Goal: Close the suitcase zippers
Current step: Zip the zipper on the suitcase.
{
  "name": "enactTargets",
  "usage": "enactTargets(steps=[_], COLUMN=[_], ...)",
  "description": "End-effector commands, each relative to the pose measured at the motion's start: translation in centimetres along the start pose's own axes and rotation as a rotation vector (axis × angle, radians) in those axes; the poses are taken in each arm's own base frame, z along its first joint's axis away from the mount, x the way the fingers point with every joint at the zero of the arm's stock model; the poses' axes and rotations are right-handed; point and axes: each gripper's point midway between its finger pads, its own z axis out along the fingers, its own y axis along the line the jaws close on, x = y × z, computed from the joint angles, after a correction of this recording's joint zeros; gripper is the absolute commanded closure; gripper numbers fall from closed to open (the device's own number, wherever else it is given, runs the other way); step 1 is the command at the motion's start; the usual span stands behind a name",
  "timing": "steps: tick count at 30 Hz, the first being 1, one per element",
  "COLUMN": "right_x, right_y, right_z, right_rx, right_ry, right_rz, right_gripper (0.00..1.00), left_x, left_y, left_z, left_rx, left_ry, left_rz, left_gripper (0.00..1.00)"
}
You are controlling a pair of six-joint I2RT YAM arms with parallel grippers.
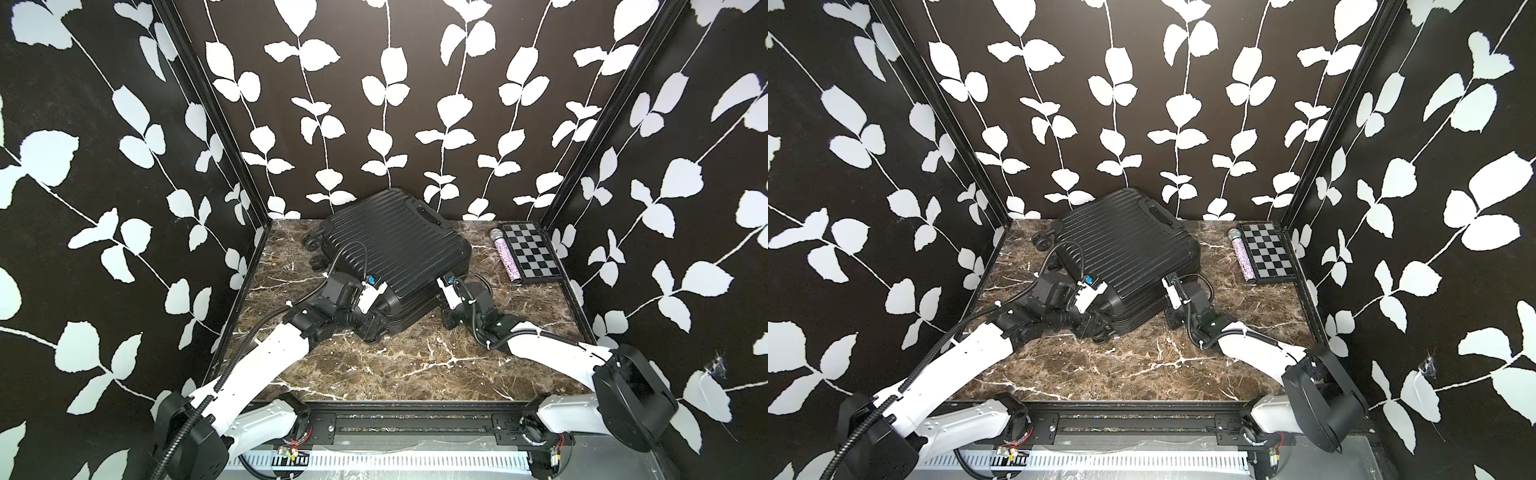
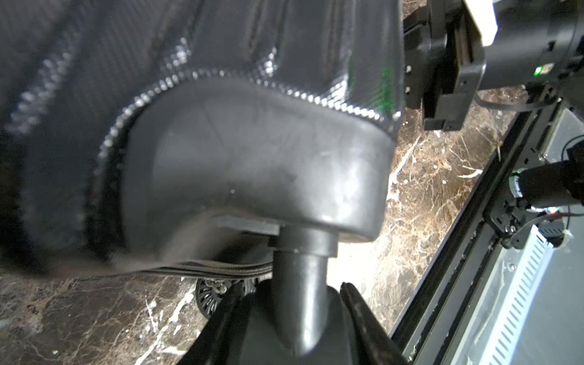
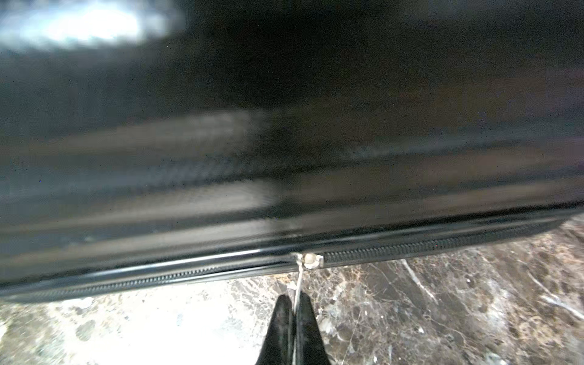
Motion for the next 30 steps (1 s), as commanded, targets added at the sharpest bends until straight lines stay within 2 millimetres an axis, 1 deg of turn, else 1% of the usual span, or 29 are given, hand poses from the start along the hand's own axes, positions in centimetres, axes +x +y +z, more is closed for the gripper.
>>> enactTargets(steps=[1,4,7,10,12,15,17,18,21,25,28,30], right_x=[-1.8,-1.9,-1.6,-1.3,-0.9,-0.4,-0.2,-0.2,-0.3,-0.4,-0.7,-1.0], right_y=[6.2,6.6,6.5,5.9,4.5,1.6,0.5,0.3,0.9,2.2,4.0,5.6], right_z=[-0.5,-0.6,-0.8,-0.9,-1.0,-1.3,-1.5,-1.6,-1.7,-1.7,-1.9,-2.2], right_rx=[-0.219,-0.222,-0.212,-0.177,-0.103,0.064,0.115,0.117,0.077,0.003,-0.1,-0.191], right_ry=[-0.055,-0.059,-0.054,-0.045,-0.028,-0.003,0.008,0.009,-0.001,-0.004,-0.021,-0.041], right_rz=[-0.064,-0.08,-0.088,-0.098,-0.099,-0.088,-0.074,-0.073,-0.074,-0.095,-0.117,-0.129], right_gripper=[1.0,1.0,1.0,1.0,1.0,1.0,1.0,1.0,1.0,1.0,1.0,1.0], left_x=[-7.1,-7.4,-7.1,-6.7,-6.3,-5.8,-5.5,-5.3,-5.3,-5.5,-6.1,-6.7], left_y=[0.7,1.6,3.0,4.1,5.1,6.3,6.8,7.0,6.8,6.1,4.8,3.7], left_z=[-1.4,-1.5,-1.9,-2.4,-3.2,-4.6,-5.3,-5.6,-5.6,-4.9,-4.0,-3.3], left_rx=[-0.071,-0.13,-0.21,-0.279,-0.347,-0.435,-0.474,-0.487,-0.478,-0.429,-0.343,-0.271], left_ry=[-0.269,-0.289,-0.29,-0.277,-0.276,-0.281,-0.285,-0.285,-0.279,-0.268,-0.276,-0.286], left_rz=[-0.08,-0.113,-0.158,-0.185,-0.191,-0.197,-0.196,-0.195,-0.177,-0.159,-0.141,-0.136], left_gripper=[1.0,1.0,1.0,1.0,1.0,1.0,1.0,1.0,1.0,1.0,1.0,1.0])
